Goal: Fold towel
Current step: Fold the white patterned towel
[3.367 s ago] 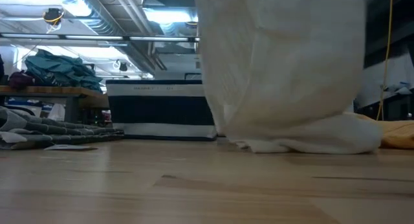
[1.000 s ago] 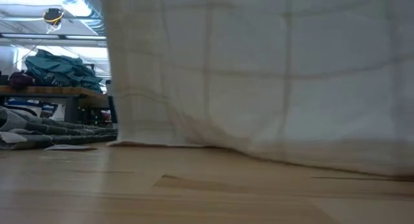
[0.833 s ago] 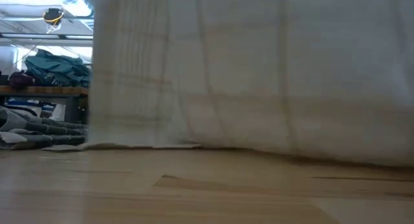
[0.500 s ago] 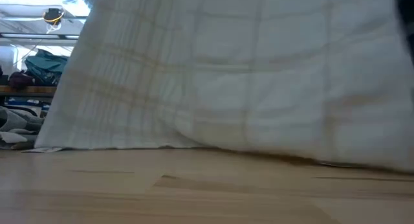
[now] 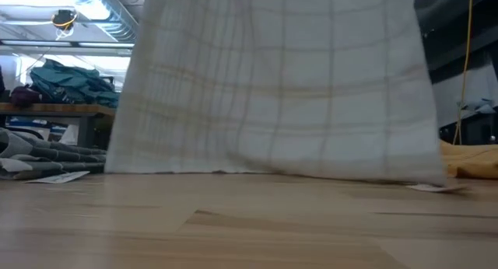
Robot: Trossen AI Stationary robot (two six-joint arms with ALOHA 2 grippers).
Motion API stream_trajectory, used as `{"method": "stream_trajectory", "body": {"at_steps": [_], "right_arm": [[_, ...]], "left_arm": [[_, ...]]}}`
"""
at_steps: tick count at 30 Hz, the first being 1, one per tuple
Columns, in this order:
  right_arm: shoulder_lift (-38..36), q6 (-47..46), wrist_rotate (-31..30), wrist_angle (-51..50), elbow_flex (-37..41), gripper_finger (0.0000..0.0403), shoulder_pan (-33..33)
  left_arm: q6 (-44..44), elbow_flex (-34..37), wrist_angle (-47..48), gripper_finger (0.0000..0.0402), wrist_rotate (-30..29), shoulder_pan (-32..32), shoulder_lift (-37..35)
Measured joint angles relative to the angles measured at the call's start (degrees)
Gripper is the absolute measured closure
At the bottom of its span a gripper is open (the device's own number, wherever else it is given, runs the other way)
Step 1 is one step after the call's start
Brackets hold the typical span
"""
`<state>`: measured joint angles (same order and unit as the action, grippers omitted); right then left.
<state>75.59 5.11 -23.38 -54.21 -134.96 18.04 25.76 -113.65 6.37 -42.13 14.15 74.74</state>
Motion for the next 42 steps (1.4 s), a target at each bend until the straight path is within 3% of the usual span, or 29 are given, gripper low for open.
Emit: {"method": "stream_trajectory", "body": {"at_steps": [7, 14, 18, 25, 32, 42], "right_arm": [[0.0, 5.6, 0.4, 5.3, 0.0, 0.0398, -5.2], [0.2, 5.6, 6.1, 9.7, 0.1, 0.0398, -9.2], [0.0, 5.4, 6.4, 8.6, 0.1, 0.0398, -9.1], [-1.0, -0.6, 7.1, -1.1, -0.1, 0.0398, -9.1], [-0.9, -1.4, 11.3, 3.0, -0.1, 0.0398, -9.1], [-1.2, -15.6, 23.3, 1.8, -0.1, 0.0398, -9.1]], "left_arm": [[0.2, -2.7, 0.1, 0.0401, 1.2, -2.4, 0.2], [-1.7, -6.3, 1.3, 0.0401, 4.3, -3.7, 0.6], [-3.8, -6.6, 5.9, 0.0401, 4.2, -3.2, 0.6], [-12.0, -6.7, 15.6, 0.0401, 4.9, -1.7, 0.7], [-14.7, -6.7, 13.0, 0.0401, 7.5, -1.0, 0.9], [-22.6, -6.9, 15.8, 0.0401, 12.4, 5.6, 0.9]]}}
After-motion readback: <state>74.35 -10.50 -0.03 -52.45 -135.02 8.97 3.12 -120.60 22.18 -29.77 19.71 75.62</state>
